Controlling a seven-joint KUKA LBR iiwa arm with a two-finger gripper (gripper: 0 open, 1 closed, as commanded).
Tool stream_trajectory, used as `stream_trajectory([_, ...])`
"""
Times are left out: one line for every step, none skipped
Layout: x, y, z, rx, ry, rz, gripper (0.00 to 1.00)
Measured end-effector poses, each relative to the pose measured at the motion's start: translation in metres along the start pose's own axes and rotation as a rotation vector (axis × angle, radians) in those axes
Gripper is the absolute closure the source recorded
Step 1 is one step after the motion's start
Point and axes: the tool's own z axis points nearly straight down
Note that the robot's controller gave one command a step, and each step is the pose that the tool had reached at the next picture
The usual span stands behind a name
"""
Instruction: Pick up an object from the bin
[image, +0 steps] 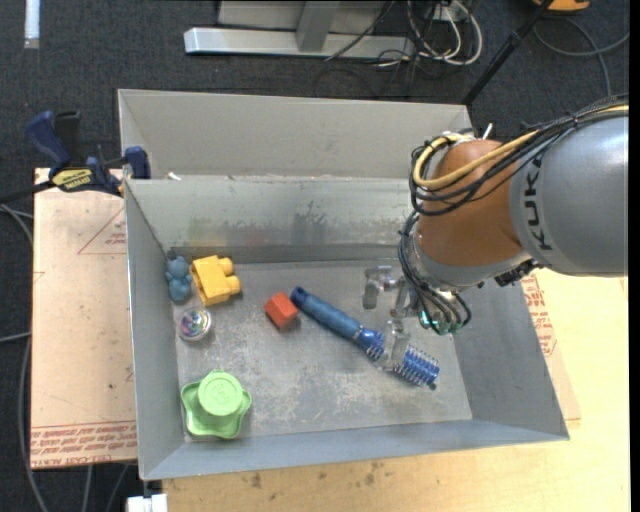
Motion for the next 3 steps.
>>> stream_trajectory([-0.002, -0.011, 0.069, -0.001, -0.002, 0.221, 0.0])
stream_trajectory([-0.003, -0.011, 0.067, -0.001, -0.006, 0.219, 1.0])
stream_trajectory([0.043, 0.024, -0.096, -0.002, -0.013, 0.225, 1.0])
